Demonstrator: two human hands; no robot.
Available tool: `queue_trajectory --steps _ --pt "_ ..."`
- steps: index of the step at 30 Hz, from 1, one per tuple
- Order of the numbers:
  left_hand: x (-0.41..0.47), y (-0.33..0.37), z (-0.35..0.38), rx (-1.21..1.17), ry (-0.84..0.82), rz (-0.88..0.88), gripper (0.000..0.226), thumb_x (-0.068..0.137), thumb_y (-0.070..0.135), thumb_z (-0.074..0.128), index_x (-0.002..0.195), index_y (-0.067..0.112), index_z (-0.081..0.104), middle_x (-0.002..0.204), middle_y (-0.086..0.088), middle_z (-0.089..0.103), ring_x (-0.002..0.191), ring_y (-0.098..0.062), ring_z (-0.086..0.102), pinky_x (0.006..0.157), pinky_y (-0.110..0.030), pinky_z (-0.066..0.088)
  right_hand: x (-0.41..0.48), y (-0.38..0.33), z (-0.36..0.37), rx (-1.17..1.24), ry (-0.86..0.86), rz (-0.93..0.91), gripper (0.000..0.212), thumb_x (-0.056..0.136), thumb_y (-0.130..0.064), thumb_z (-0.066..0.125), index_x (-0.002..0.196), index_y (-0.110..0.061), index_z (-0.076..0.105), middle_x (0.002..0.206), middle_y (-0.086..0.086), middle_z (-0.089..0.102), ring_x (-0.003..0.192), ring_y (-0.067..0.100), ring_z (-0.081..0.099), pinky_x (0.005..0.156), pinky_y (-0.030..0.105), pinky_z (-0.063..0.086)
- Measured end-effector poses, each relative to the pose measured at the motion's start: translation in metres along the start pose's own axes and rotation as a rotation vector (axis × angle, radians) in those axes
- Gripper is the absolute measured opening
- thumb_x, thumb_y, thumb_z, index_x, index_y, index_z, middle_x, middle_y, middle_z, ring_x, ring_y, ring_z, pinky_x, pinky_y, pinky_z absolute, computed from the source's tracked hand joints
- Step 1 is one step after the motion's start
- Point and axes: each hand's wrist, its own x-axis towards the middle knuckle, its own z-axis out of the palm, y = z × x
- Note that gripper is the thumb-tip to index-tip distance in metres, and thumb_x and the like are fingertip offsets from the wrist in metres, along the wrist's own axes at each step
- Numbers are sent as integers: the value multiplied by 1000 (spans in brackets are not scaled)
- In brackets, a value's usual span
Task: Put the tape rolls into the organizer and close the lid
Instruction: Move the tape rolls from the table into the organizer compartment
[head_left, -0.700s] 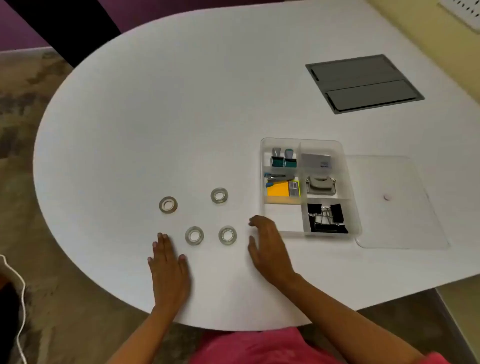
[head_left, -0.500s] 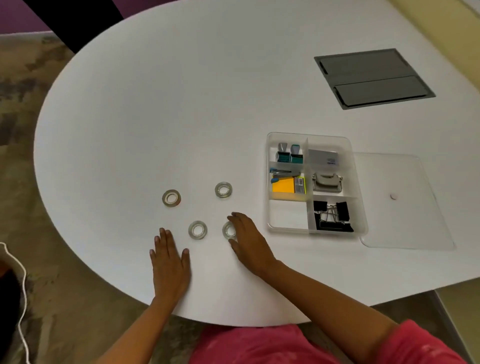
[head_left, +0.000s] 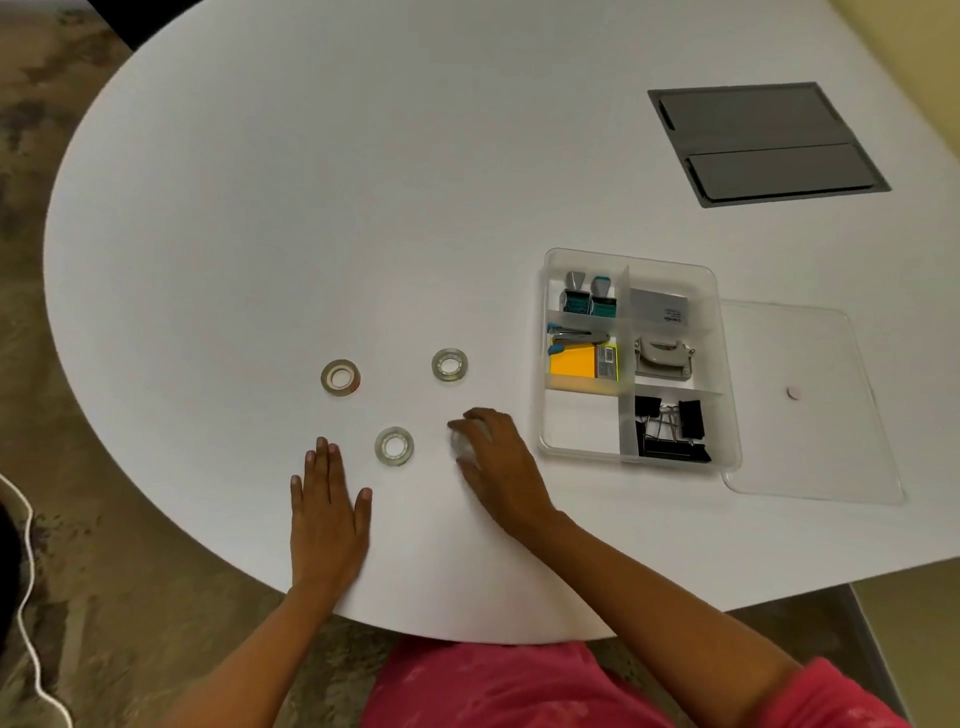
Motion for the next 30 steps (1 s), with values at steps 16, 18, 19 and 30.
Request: queue_trajectory --steps 16,18,19,30 --pt "0 -5 3 30 -5 53 70 92 42 19 150 7 2 160 -8 2 148 -21 3 121 -39 7 11 68 -63 -84 60 810 39 78 -9 73 115 -5 62 117 18 62 106 34 59 85 40 54" --pt "0 -5 4 23 1 53 70 92 42 19 150 7 2 160 -8 2 148 -21 4 121 -40 7 18 64 -63 -160 -5 842 35 83 -10 68 117 -4 60 118 19 60 107 35 59 87 41 55" --pt "0 -5 4 20 4 52 70 92 41 20 150 7 3 160 -8 3 148 -21 5 121 -40 8 19 61 -63 -194 -30 861 34 85 -10 65 118 -2 59 119 20 59 108 35 58 88 41 54" --pt "0 -7 7 14 37 46 68 93 40 23 151 7 6 160 -8 8 148 -21 9 121 -41 9 47 -45 -24 -437 -2 309 42 74 9 54 114 -3 53 113 18 55 96 34 53 75 40 42"
